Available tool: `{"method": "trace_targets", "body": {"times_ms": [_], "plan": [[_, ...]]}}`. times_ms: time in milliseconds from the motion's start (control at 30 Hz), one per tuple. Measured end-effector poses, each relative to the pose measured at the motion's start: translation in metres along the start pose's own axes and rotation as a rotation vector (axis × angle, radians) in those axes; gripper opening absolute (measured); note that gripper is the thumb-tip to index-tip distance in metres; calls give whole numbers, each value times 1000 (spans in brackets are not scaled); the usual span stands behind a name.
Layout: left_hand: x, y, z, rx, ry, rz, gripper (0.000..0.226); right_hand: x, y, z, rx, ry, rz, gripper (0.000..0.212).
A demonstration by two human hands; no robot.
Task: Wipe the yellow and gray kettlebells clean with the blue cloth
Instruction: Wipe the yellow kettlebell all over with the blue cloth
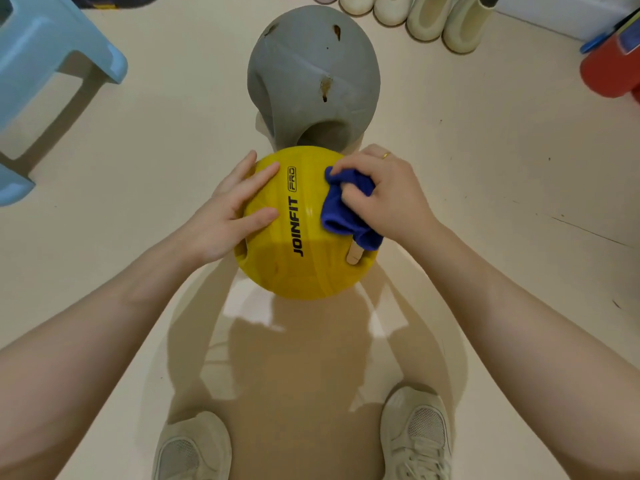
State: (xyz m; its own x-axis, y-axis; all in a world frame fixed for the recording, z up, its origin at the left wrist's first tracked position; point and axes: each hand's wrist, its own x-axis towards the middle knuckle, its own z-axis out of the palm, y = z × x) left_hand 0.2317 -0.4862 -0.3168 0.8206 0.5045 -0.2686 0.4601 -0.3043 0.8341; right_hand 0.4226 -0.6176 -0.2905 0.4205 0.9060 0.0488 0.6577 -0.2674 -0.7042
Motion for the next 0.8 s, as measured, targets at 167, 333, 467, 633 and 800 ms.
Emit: {"method": "trace_targets", "body": {"times_ms": [167, 333, 467, 633, 800], "plan": [[2, 8, 9, 105, 8, -21, 113, 1, 1, 4, -40, -37, -168, 29], [14, 22, 17, 152, 38, -15, 122, 6, 12, -2, -10, 116, 14, 25], [19, 22, 17, 160, 21, 27, 122, -12, -7, 2, -118, -73, -282, 28], [26, 28, 17, 134, 15, 7, 114, 19, 9, 6, 6, 220, 161, 21], [33, 32, 14, 144, 17, -7, 108, 3, -3, 2, -75, 111, 8, 23]]}}
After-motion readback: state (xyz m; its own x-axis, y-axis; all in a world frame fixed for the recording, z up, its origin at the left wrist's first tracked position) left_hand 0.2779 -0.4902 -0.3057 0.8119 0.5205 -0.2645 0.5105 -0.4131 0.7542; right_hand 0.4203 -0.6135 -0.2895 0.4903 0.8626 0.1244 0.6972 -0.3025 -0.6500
